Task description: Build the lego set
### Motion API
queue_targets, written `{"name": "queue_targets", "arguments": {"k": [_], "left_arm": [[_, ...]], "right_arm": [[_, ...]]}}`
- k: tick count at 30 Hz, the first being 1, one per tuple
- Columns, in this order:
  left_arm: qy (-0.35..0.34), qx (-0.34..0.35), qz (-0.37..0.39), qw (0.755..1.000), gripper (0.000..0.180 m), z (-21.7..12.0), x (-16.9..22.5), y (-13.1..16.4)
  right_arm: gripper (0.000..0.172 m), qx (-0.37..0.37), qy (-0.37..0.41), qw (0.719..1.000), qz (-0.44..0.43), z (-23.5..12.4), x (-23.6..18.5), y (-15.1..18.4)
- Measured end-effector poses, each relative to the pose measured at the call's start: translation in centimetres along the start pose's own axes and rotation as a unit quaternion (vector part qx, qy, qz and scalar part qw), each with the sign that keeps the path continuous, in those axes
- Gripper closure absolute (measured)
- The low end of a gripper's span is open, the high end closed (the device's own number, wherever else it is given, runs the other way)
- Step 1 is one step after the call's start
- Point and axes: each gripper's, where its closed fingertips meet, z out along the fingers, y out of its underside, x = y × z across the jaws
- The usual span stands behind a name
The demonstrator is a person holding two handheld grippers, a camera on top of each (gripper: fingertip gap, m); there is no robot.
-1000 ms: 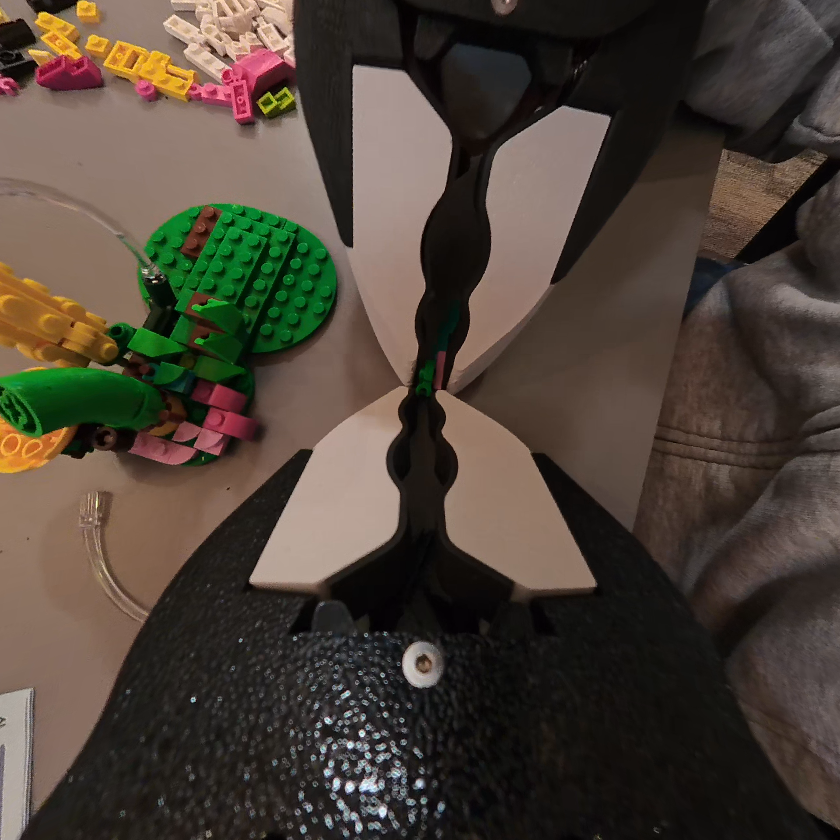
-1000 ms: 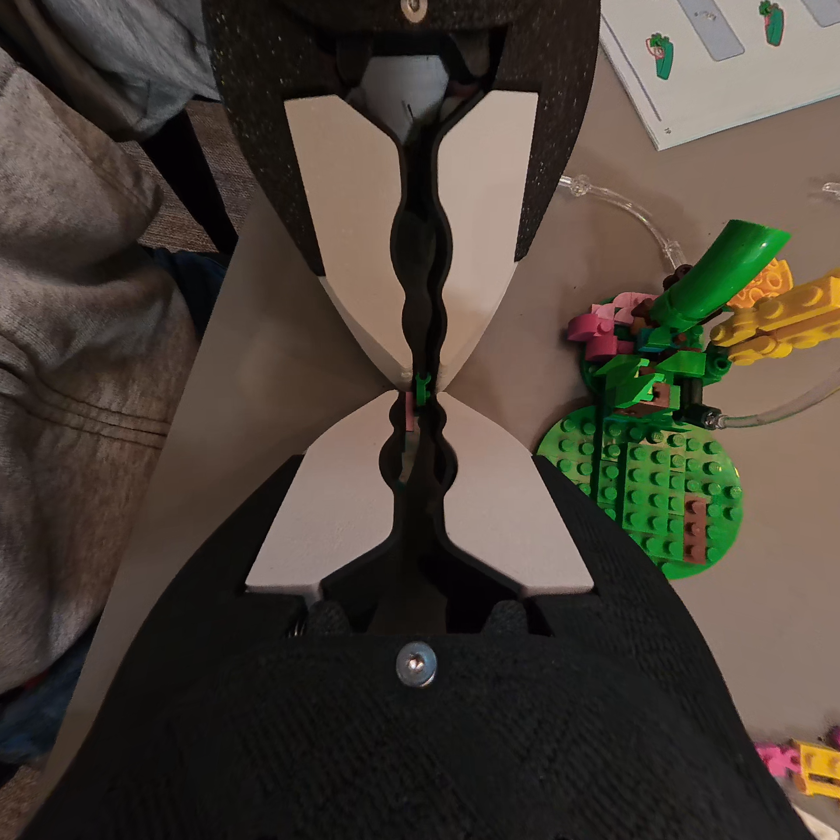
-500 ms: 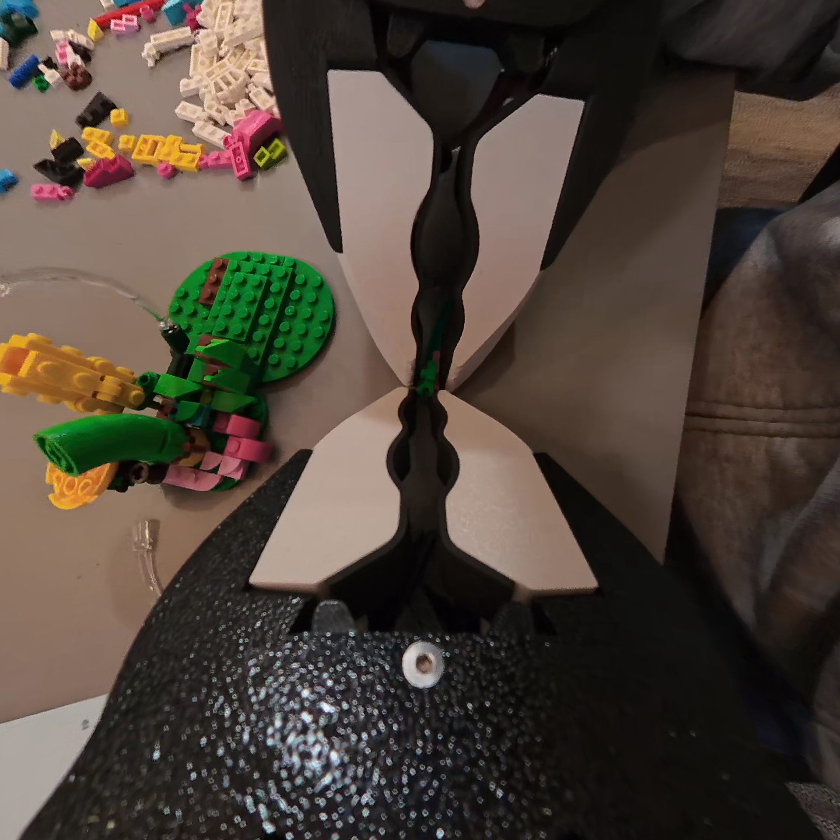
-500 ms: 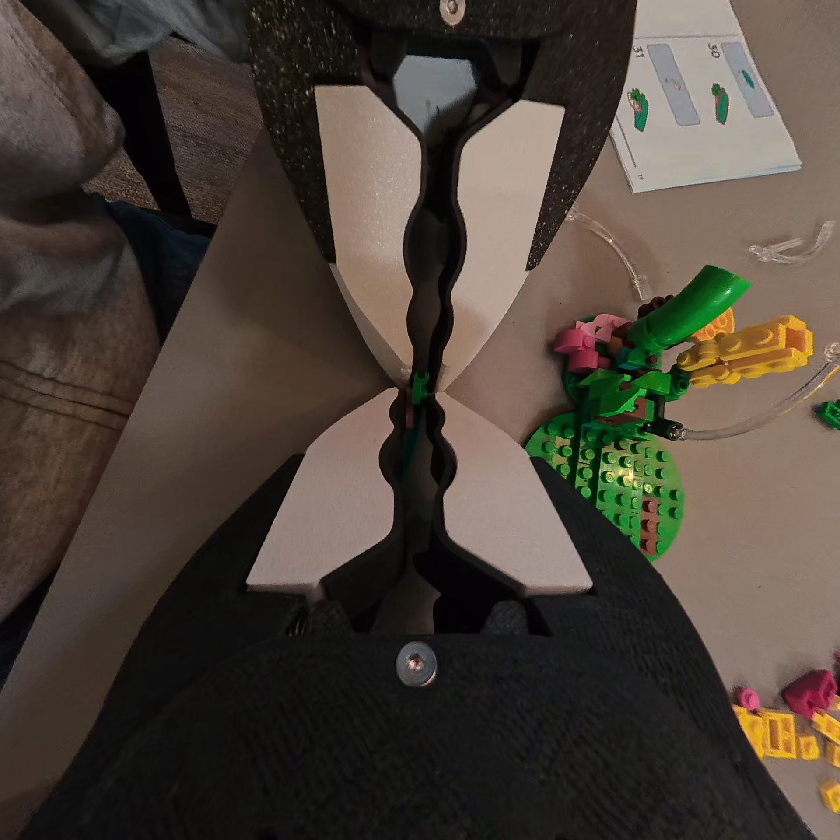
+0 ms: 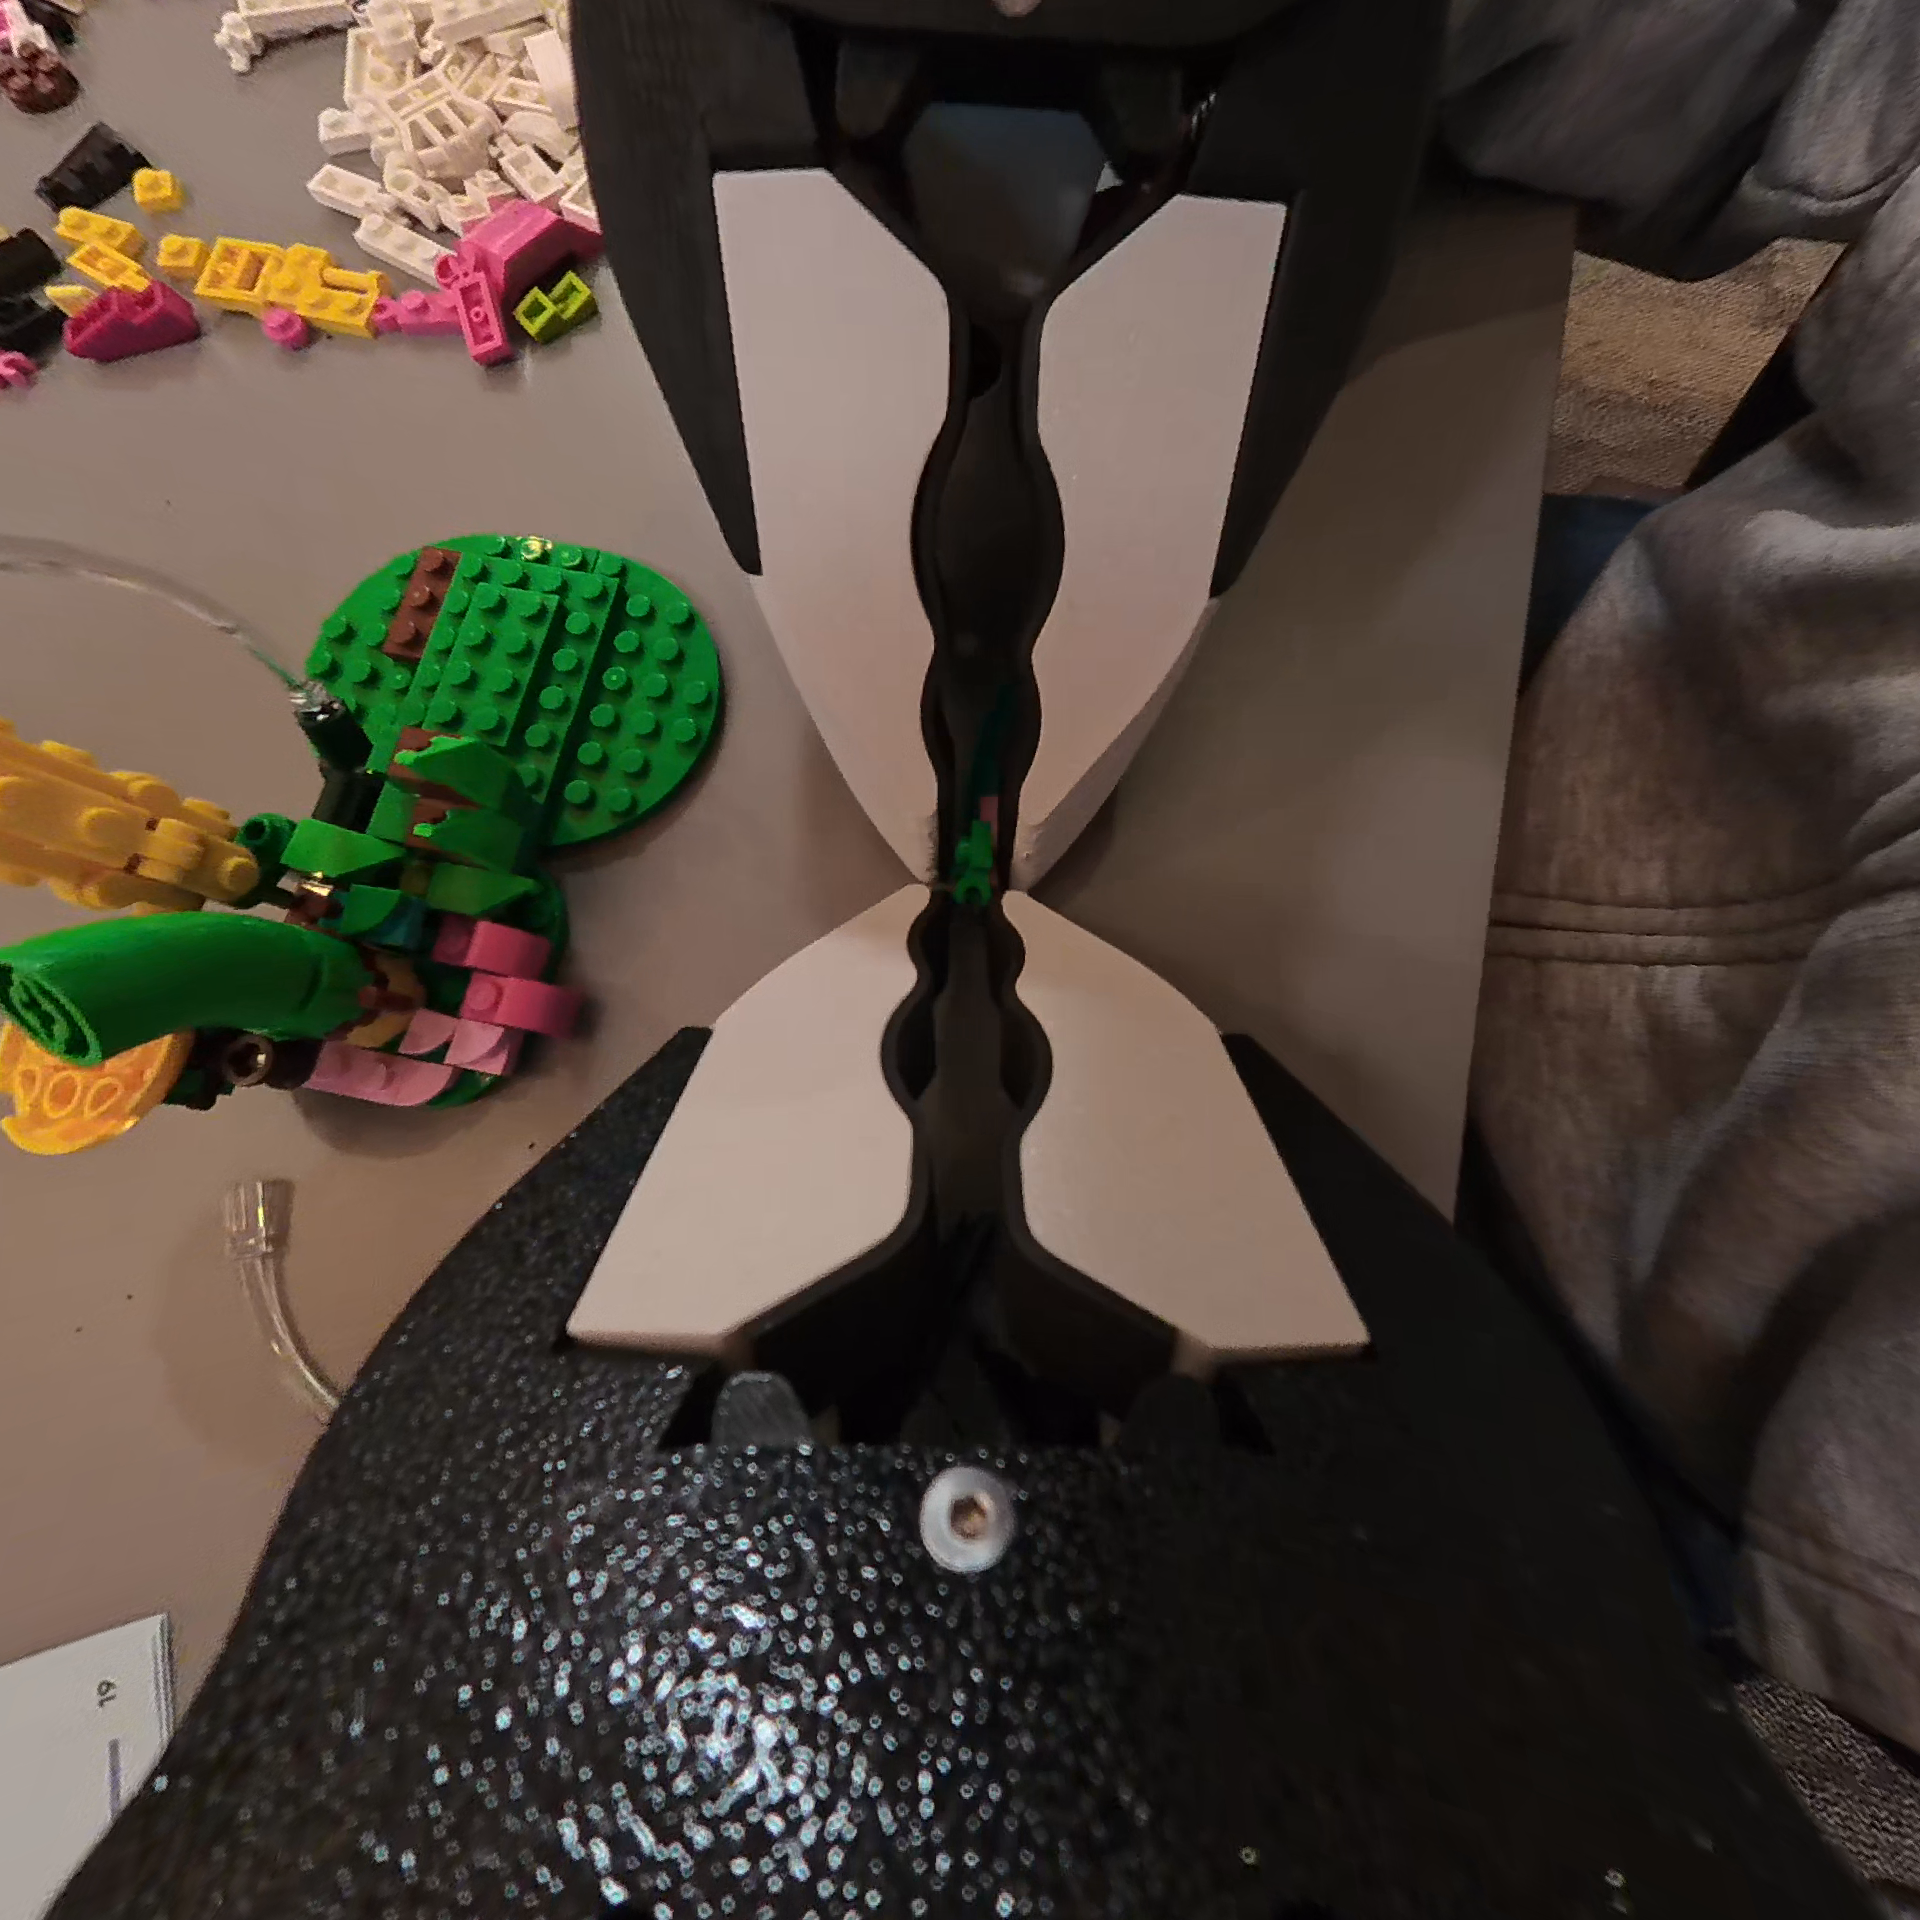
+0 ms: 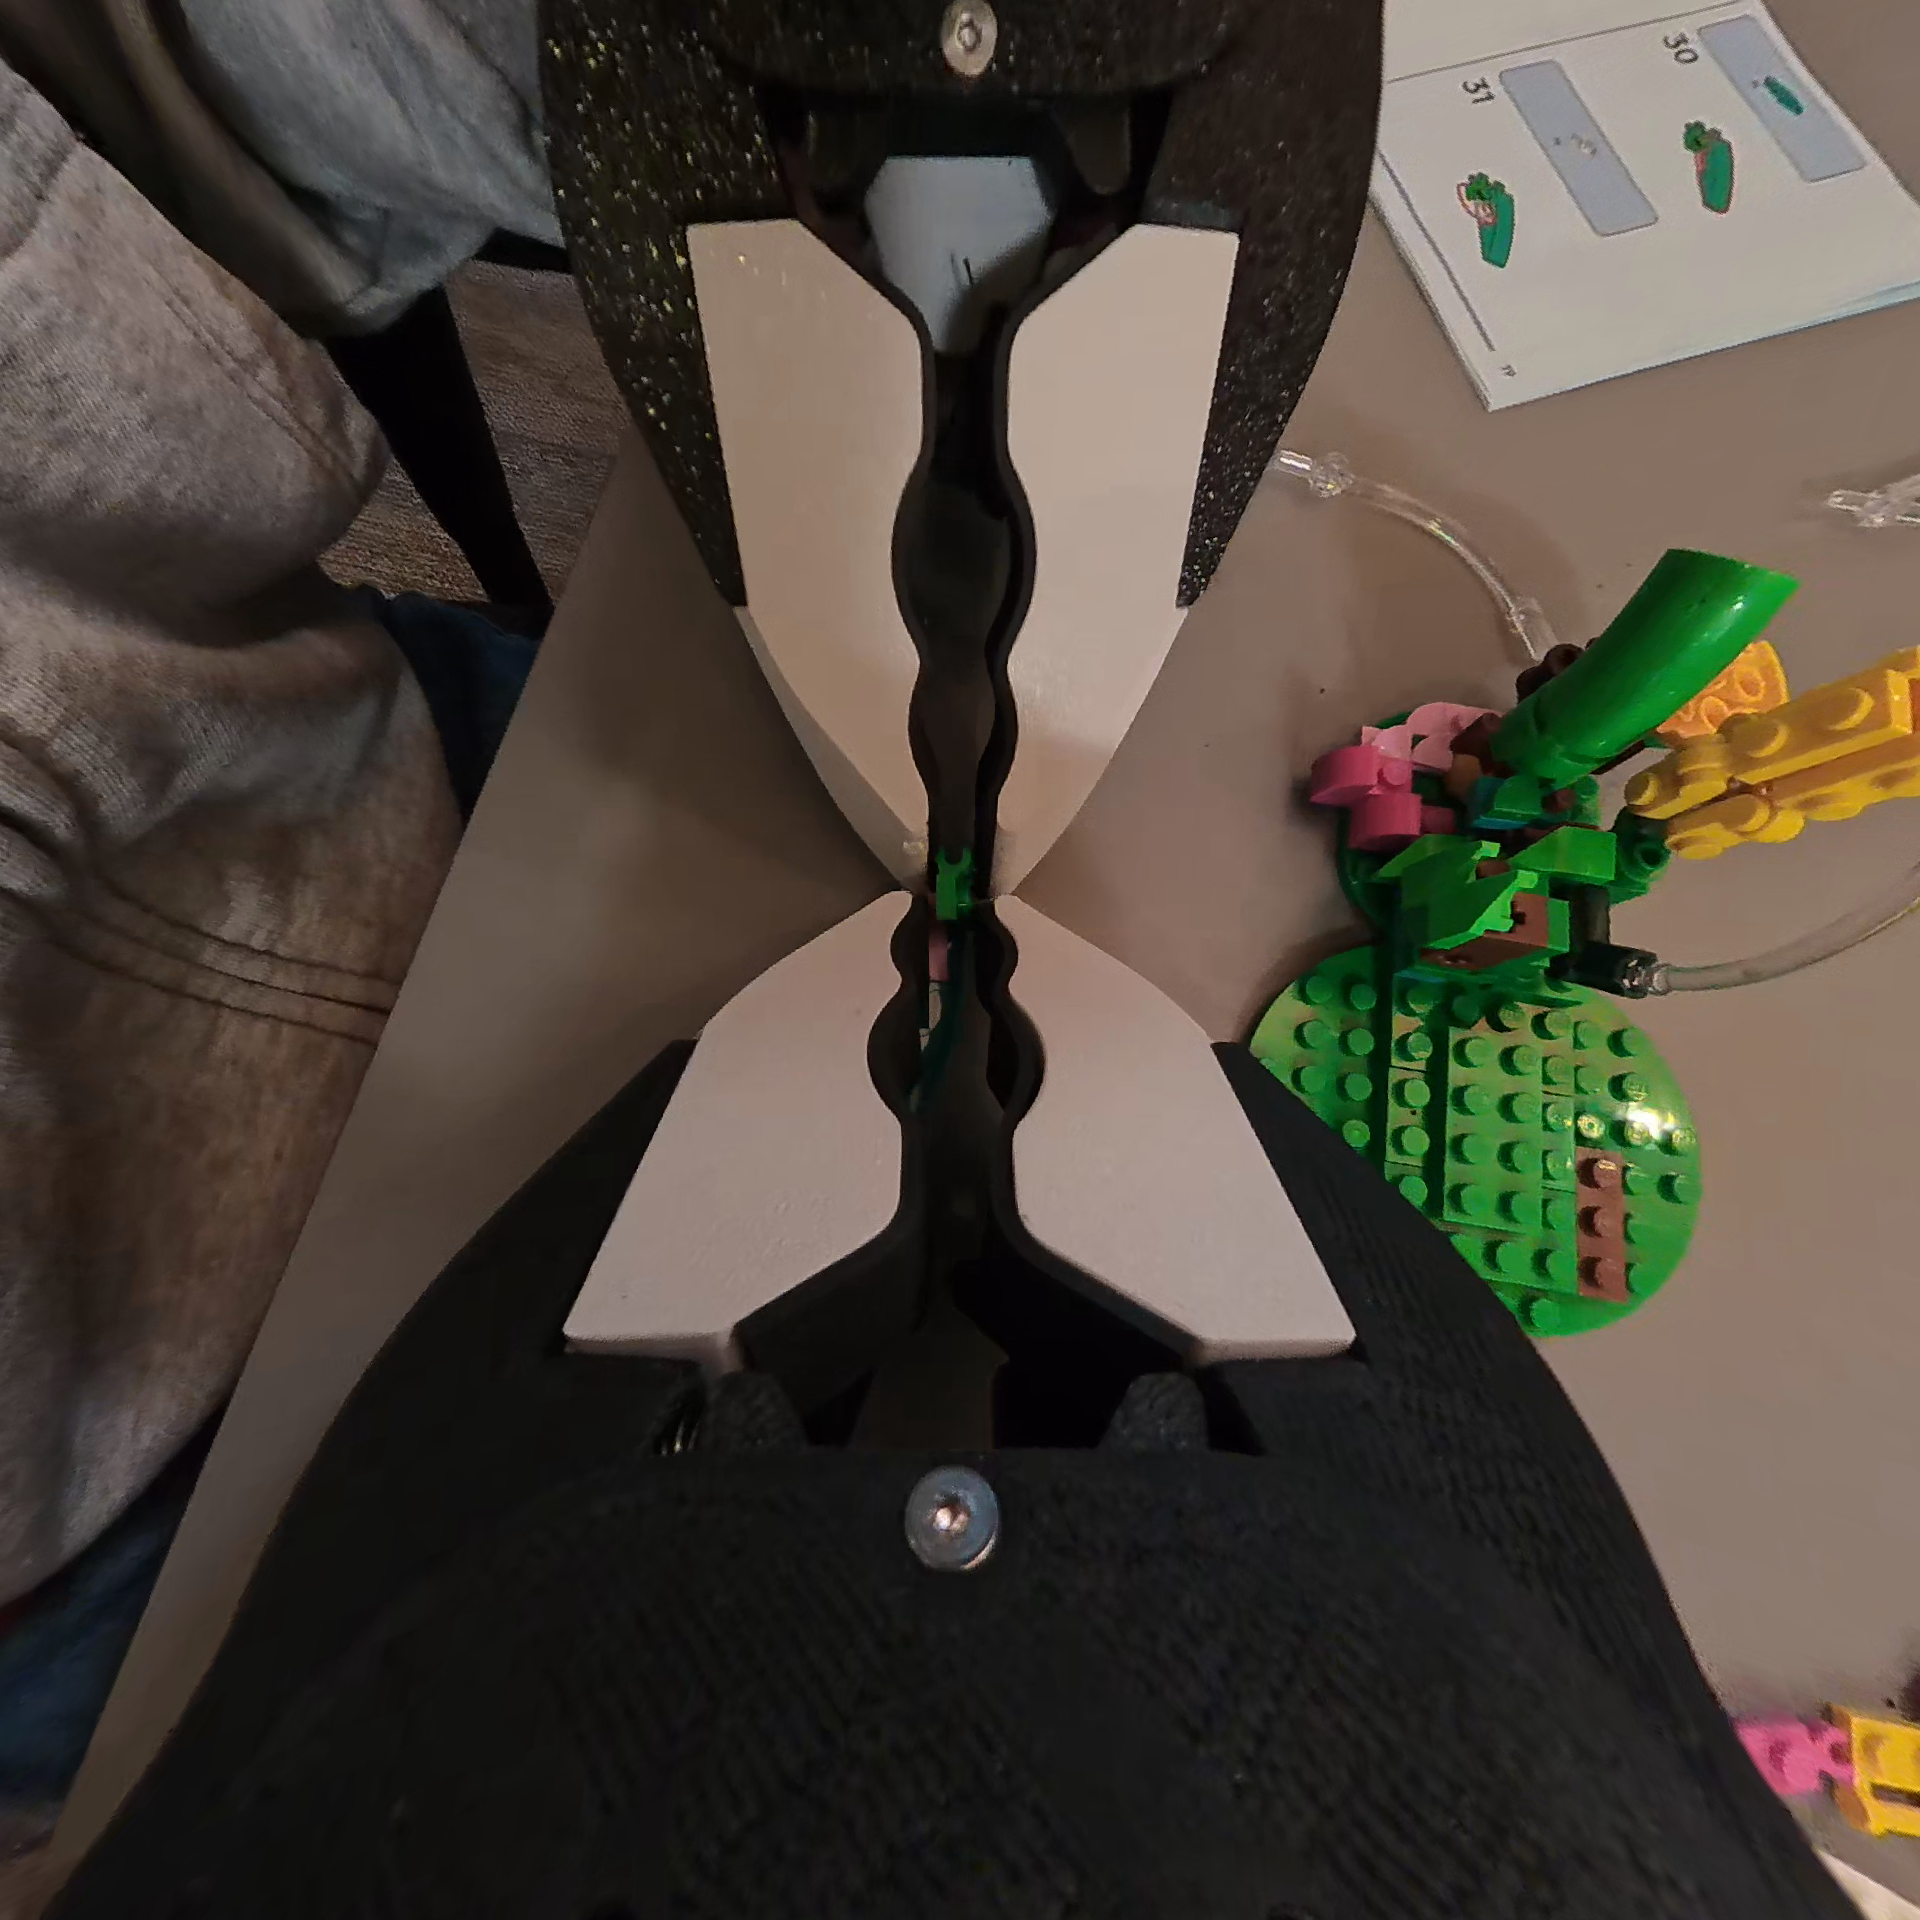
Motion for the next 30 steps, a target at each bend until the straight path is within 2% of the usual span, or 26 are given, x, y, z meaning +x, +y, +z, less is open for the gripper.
{"name": "queue_targets", "arguments": {"k": [8,9,10,12,19,26,30], "left_arm": [[0.008,0.000,-0.019,1.000,0.173,-0.01,-0.02,0.12],[0.012,0.000,-0.021,1.000,0.169,-0.05,0.05,0.16],[0.018,0.002,-0.022,1.000,0.157,-0.14,0.20,0.15],[0.017,0.001,-0.020,1.000,0.152,-0.28,0.11,0.27],[0.004,0.012,0.002,1.000,0.173,0.14,-0.02,-0.05],[0.020,0.012,-0.027,0.999,0.174,0.11,0.02,0.07],[0.012,0.014,-0.004,1.000,0.175,0.09,0.11,0.04]], "right_arm": [[0.164,-0.001,-0.005,1.000,0.025,0.14,0.04,0.02],[0.164,0.001,-0.005,1.000,0.024,0.12,0.04,0.00],[0.164,0.002,-0.005,1.000,0.023,0.07,0.09,0.04],[0.164,0.005,-0.009,1.000,0.025,-0.02,0.07,0.09],[0.164,0.011,-0.013,1.000,0.020,-0.05,0.03,0.03],[0.164,0.008,-0.012,1.000,0.023,-0.01,0.03,0.07],[0.164,0.007,-0.008,1.000,0.016,0.01,-0.09,0.03]]}}
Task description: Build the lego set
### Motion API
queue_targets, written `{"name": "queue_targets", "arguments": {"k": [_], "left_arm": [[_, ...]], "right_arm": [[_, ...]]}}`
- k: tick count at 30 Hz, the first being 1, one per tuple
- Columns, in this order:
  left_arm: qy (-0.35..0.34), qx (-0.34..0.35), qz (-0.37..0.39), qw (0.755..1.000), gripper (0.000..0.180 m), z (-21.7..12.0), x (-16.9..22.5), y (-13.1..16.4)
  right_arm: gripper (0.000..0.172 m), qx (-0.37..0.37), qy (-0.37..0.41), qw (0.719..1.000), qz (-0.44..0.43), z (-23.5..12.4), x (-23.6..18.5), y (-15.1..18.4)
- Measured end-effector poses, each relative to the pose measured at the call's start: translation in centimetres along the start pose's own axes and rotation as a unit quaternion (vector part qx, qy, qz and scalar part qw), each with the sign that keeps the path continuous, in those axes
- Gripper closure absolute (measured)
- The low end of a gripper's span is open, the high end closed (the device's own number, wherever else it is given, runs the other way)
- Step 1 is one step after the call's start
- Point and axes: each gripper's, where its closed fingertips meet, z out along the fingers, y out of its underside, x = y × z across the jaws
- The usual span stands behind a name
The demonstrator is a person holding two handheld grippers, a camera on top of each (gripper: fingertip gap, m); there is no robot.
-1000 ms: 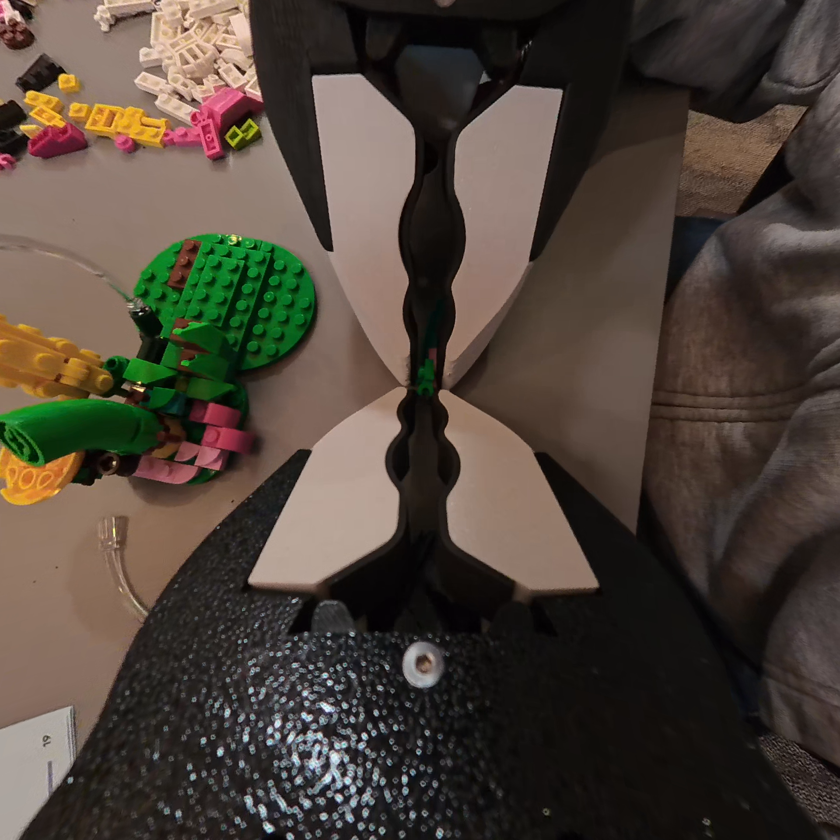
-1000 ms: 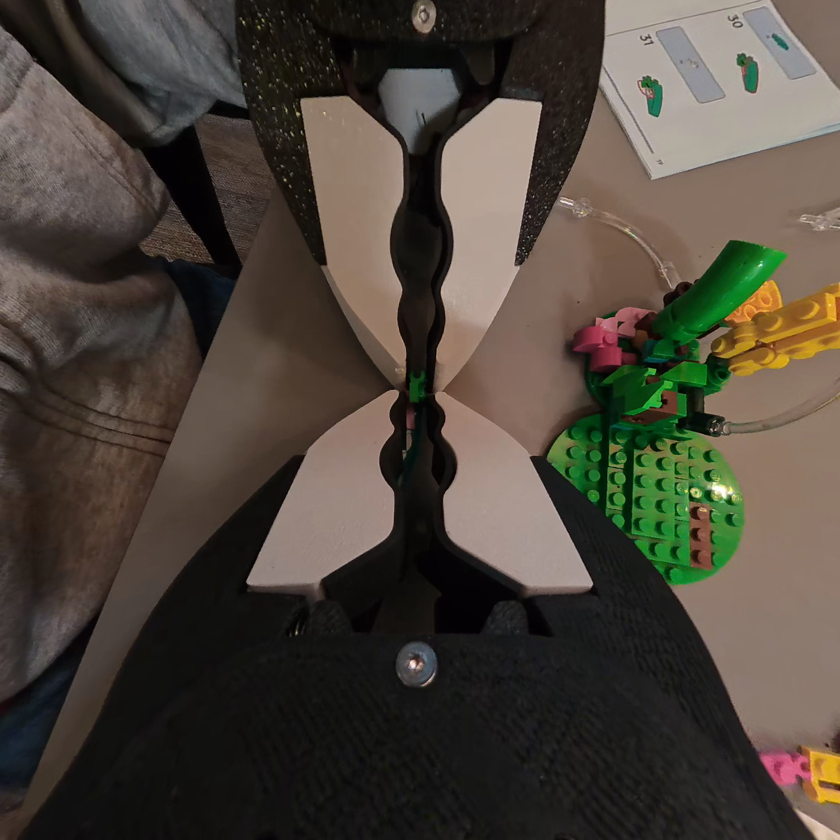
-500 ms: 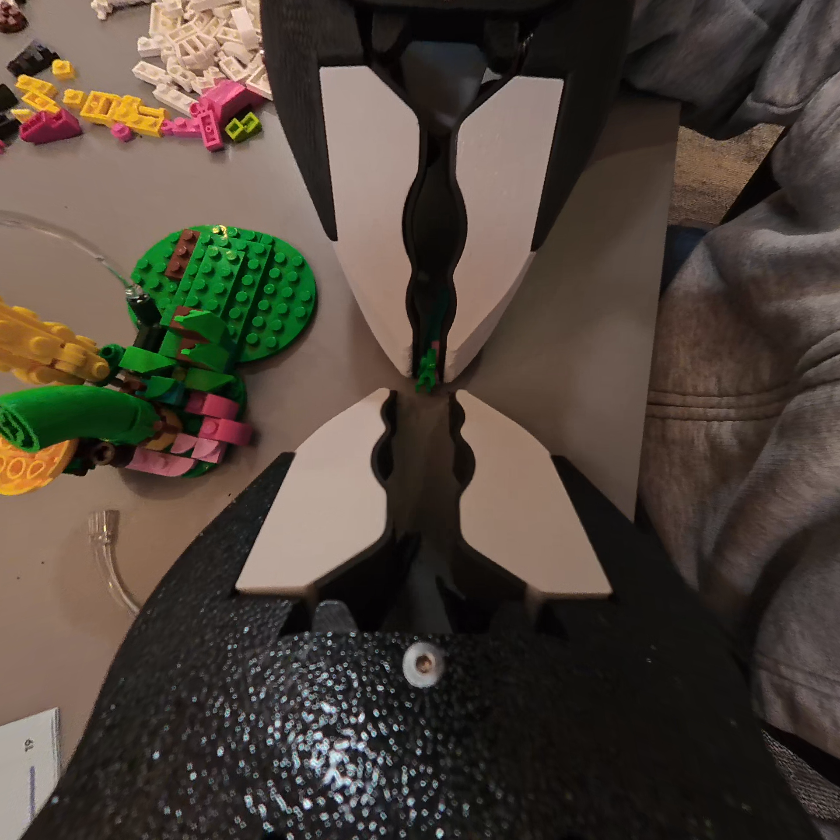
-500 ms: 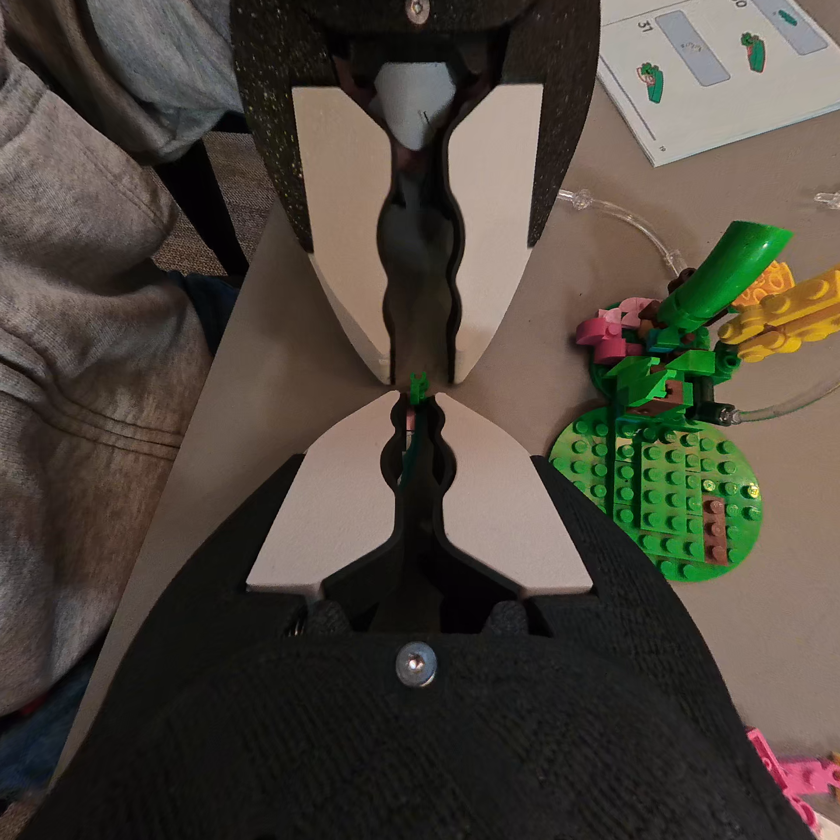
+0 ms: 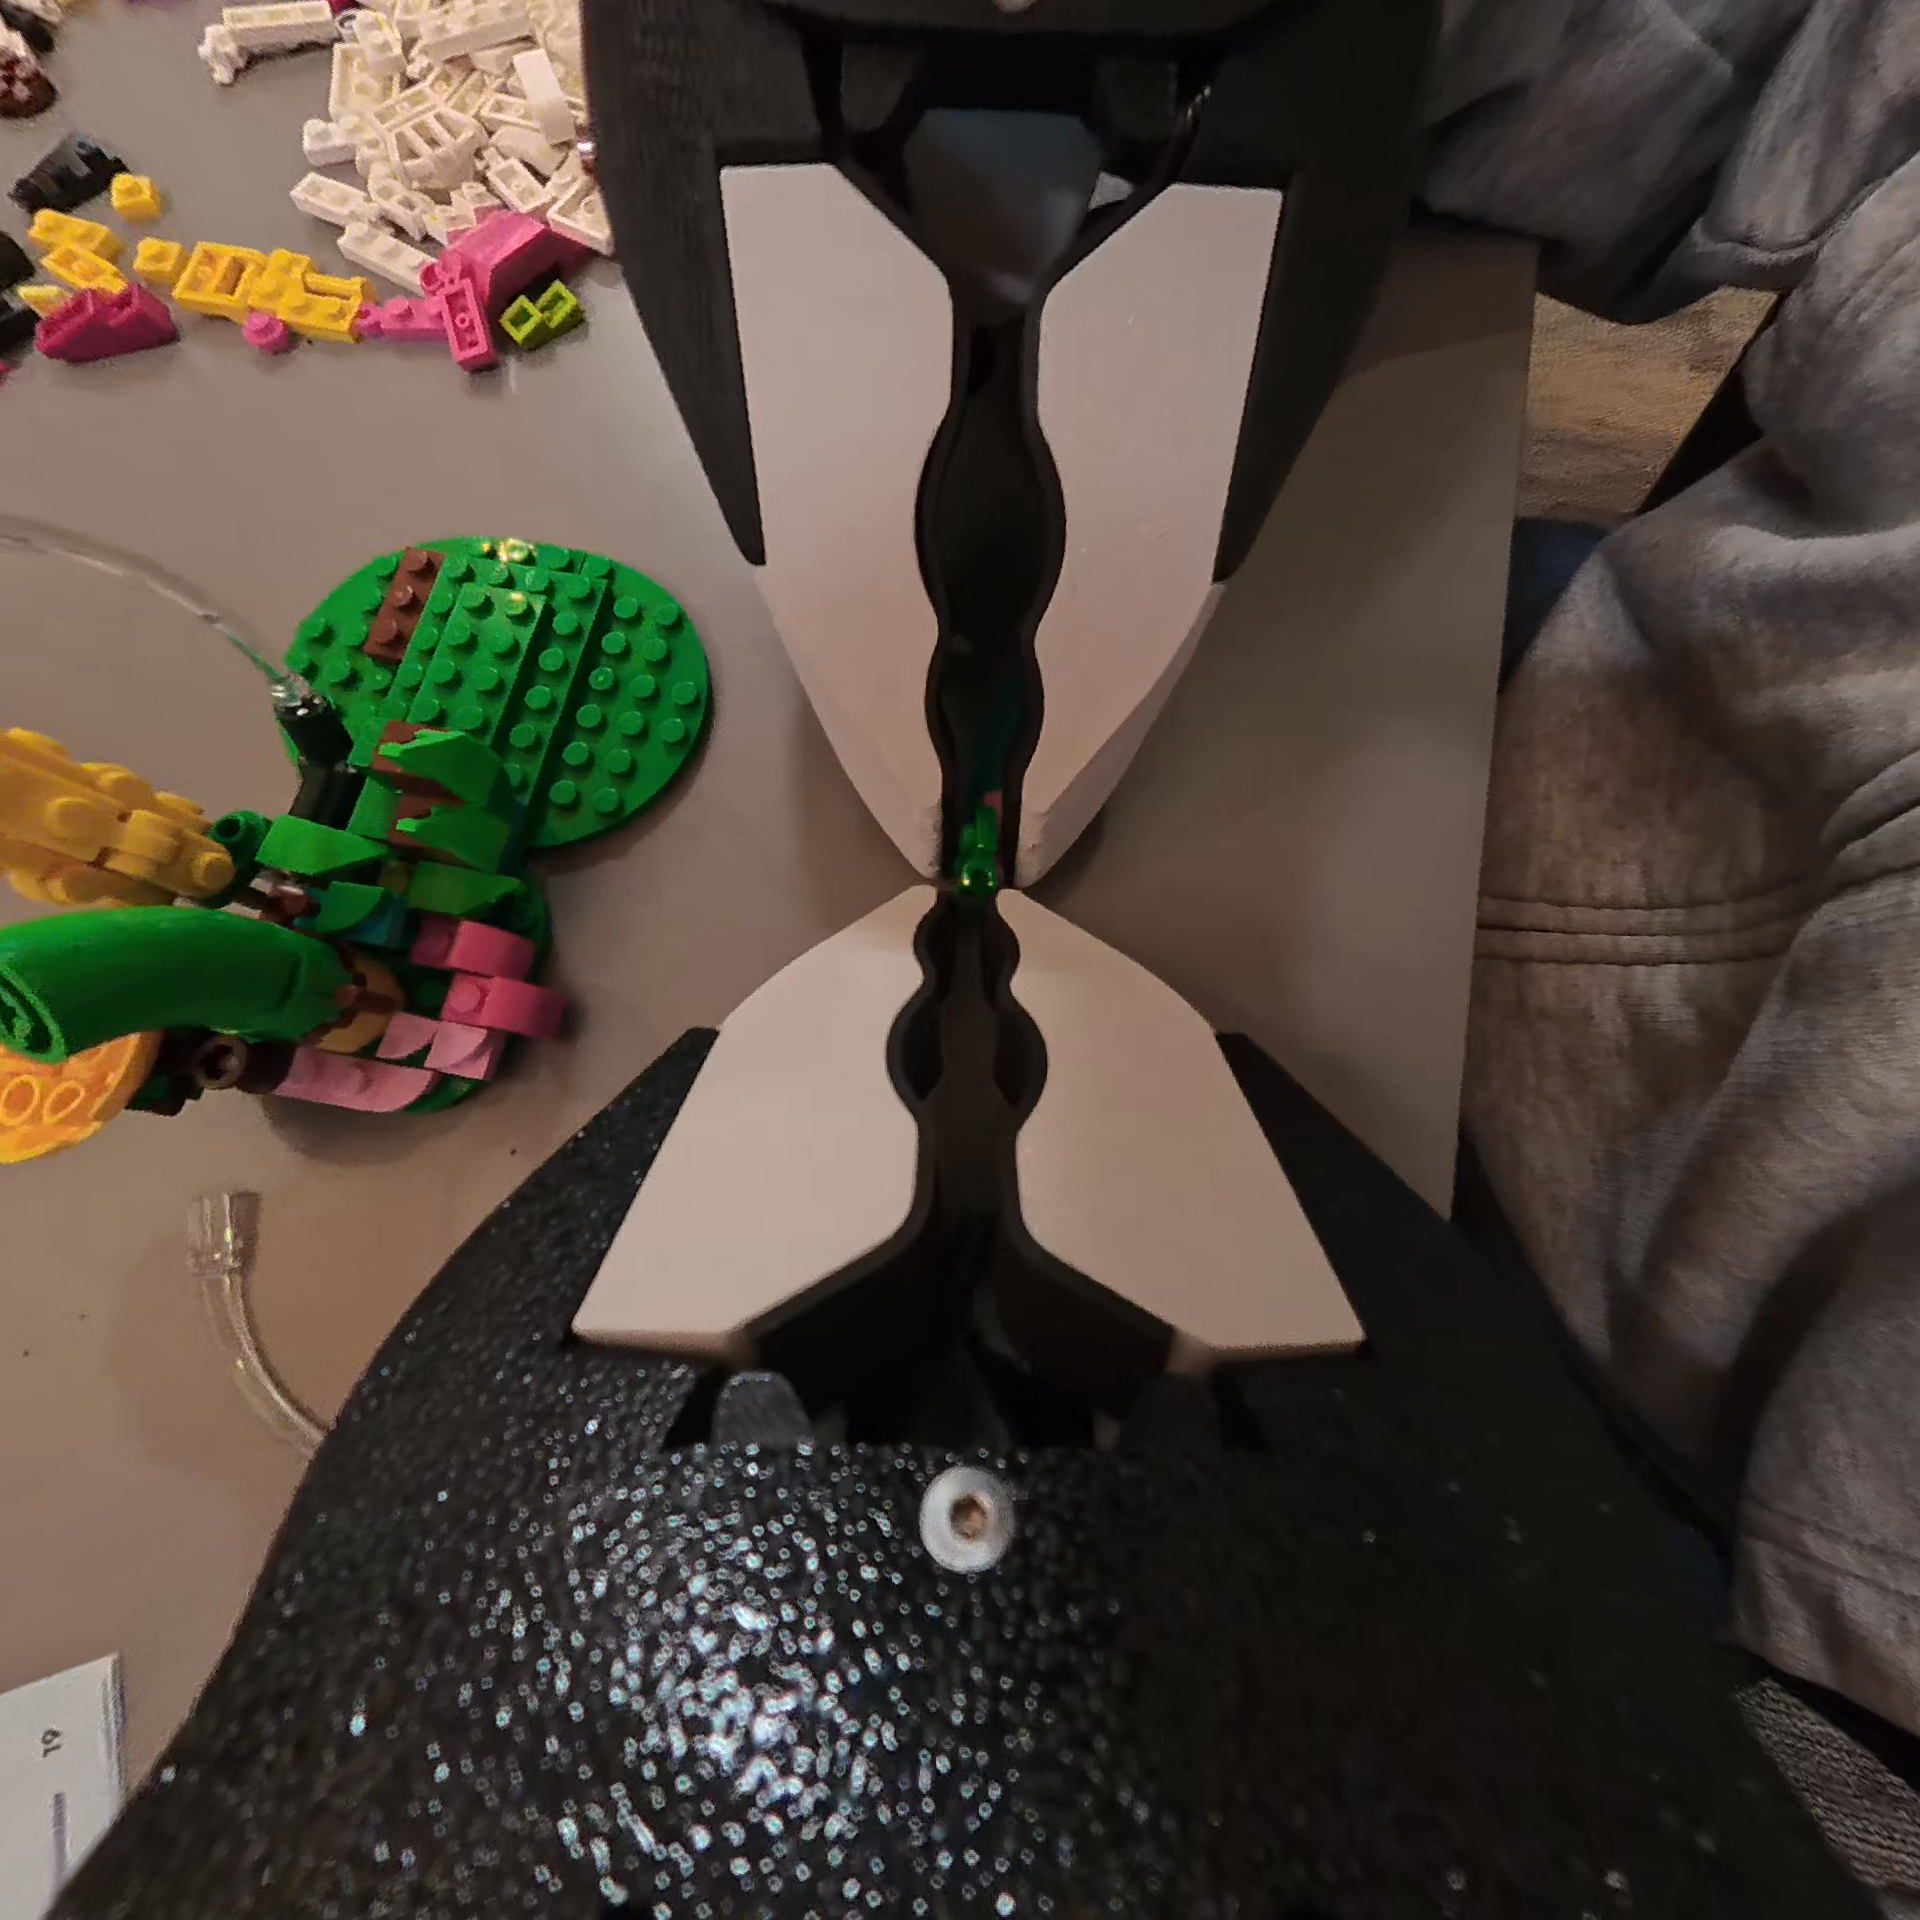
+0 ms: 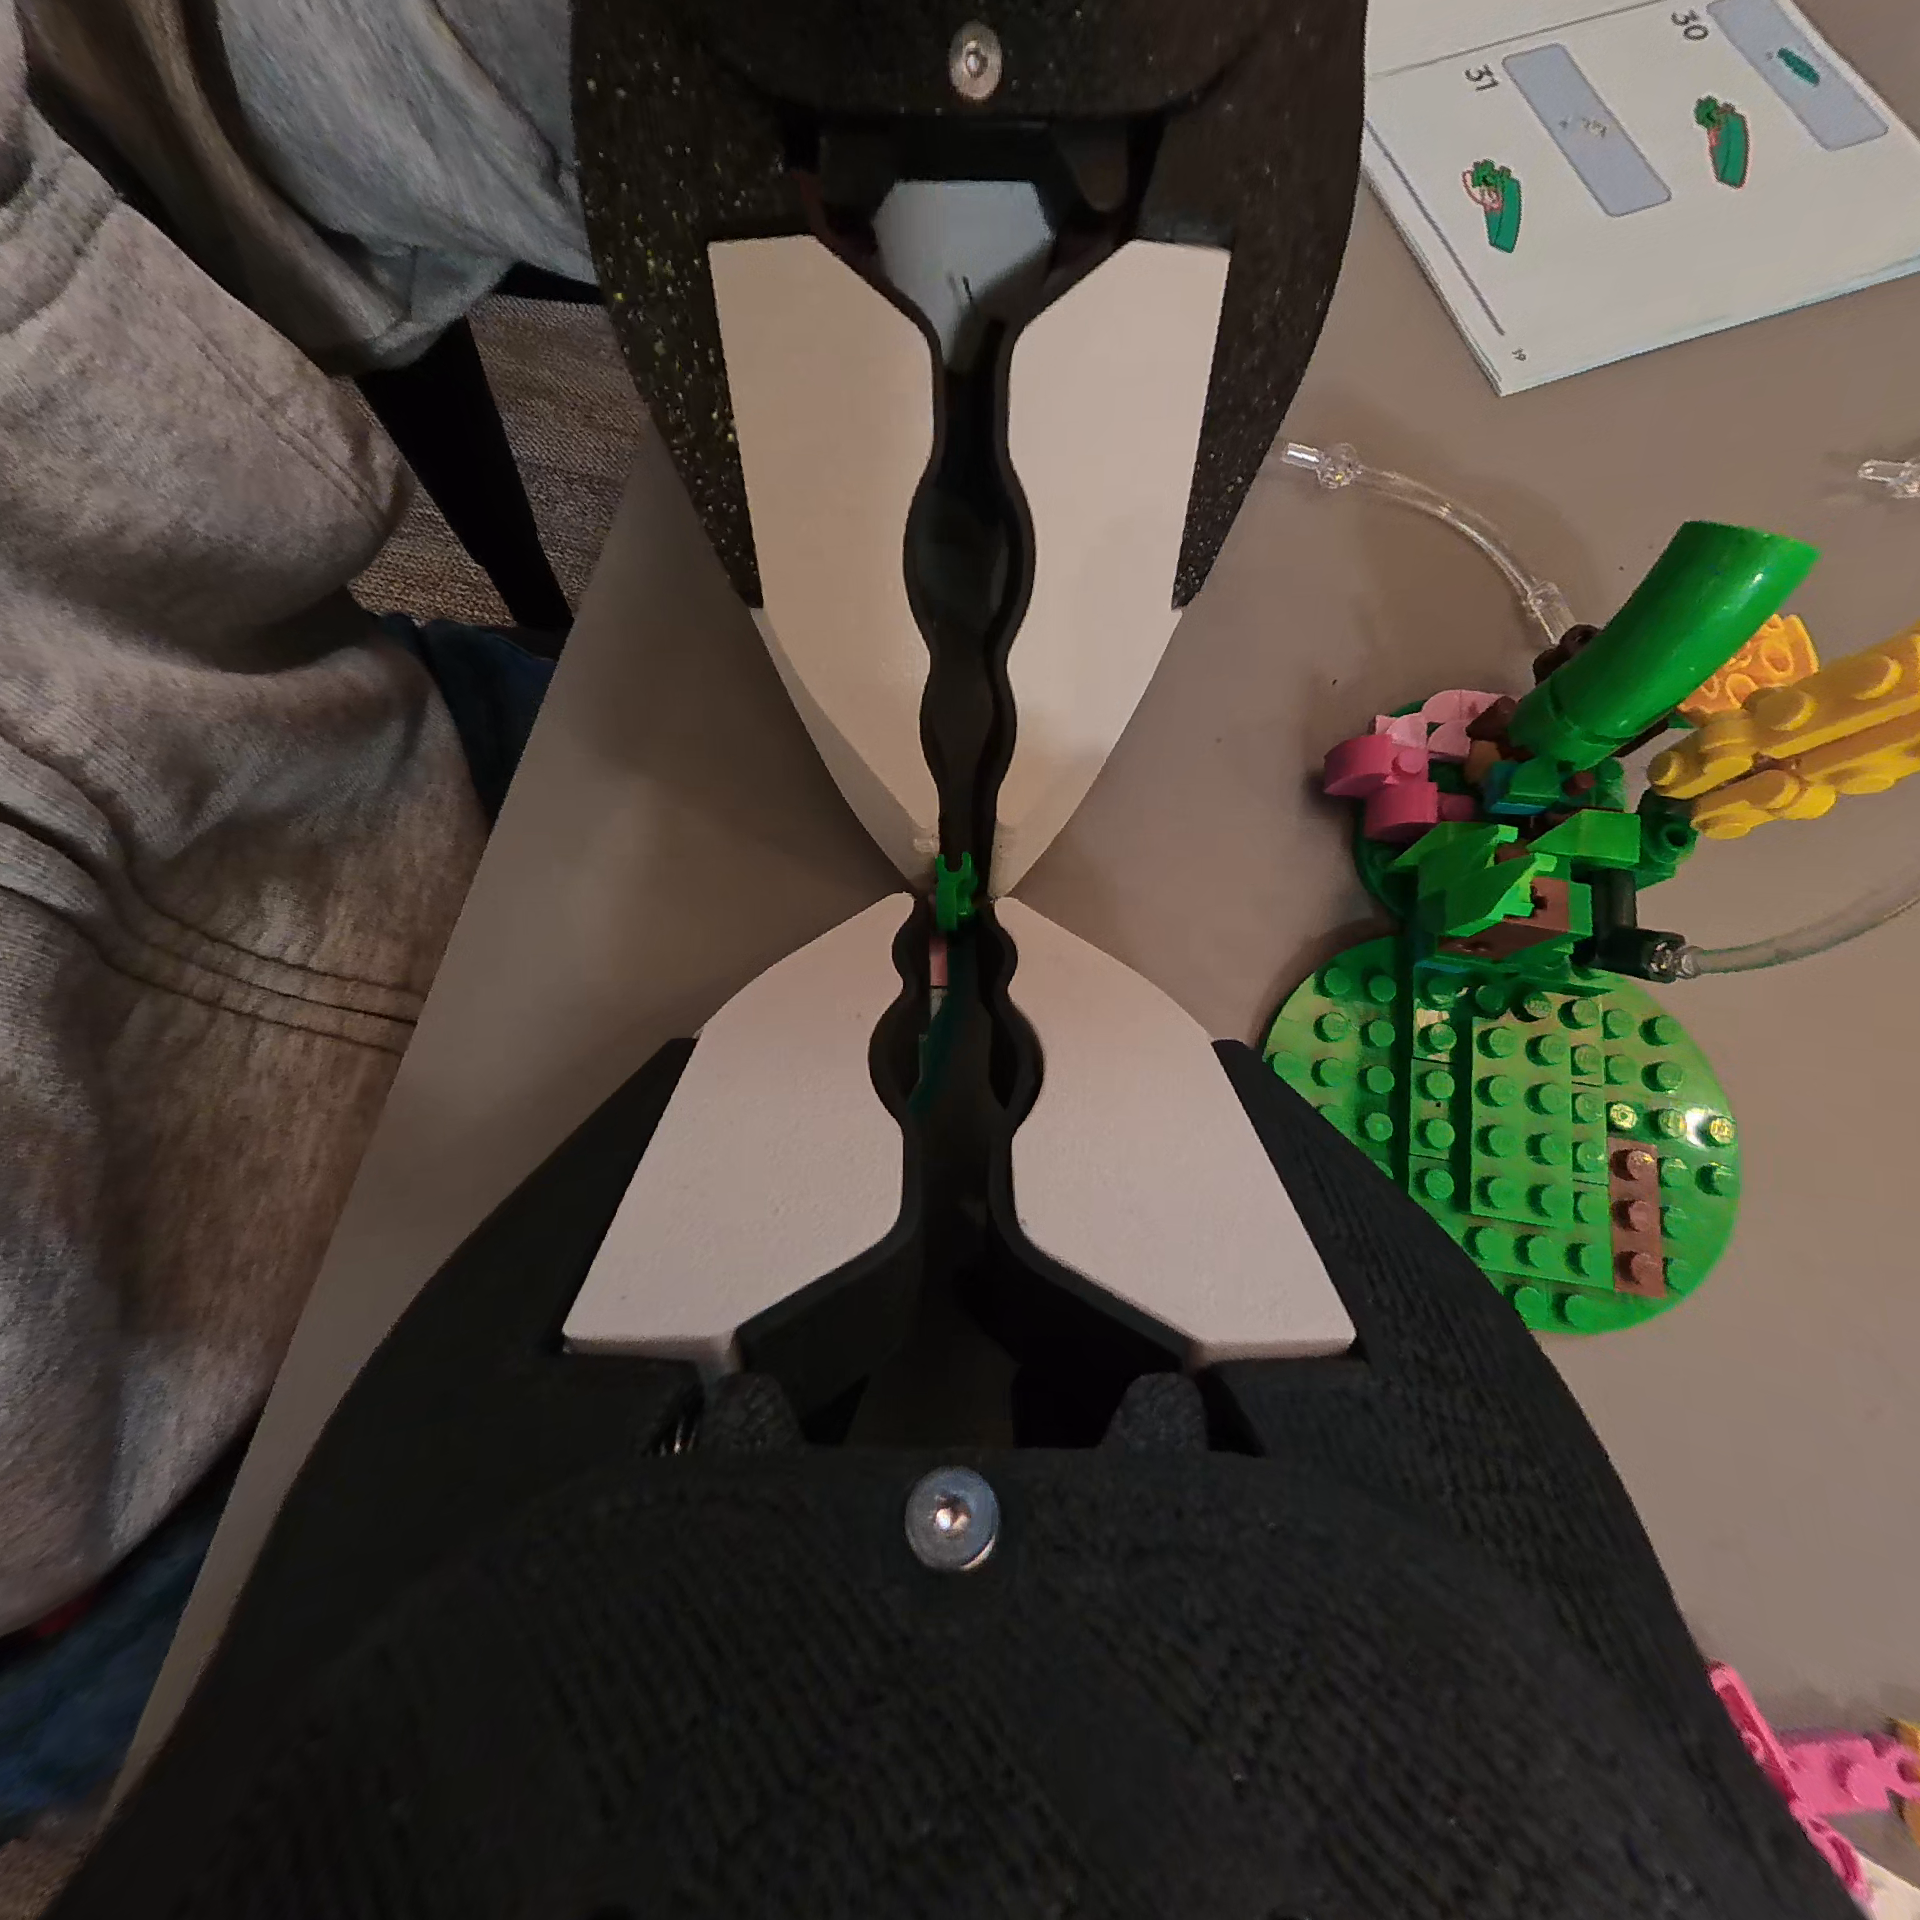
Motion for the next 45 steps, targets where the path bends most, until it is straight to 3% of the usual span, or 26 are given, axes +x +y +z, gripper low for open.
{"name": "queue_targets", "arguments": {"k": [7,24,29,45], "left_arm": [[-0.019,0.002,0.015,1.000,0.175,-0.19,-0.49,0.09],[0.022,0.003,-0.071,0.997,0.175,-0.06,-0.01,0.06],[0.023,0.003,-0.078,0.997,0.175,-0.05,-0.03,0.06],[0.033,0.007,-0.117,0.993,0.175,-0.15,-0.21,0.10]], "right_arm": [[0.150,0.004,0.000,1.000,-0.001,-0.38,0.08,0.30],[0.157,-0.001,0.001,1.000,0.011,-0.45,0.25,0.46],[0.166,-0.004,-0.005,1.000,0.011,-0.51,0.07,0.53],[0.163,0.019,0.011,1.000,0.018,-0.44,0.63,0.13]]}}
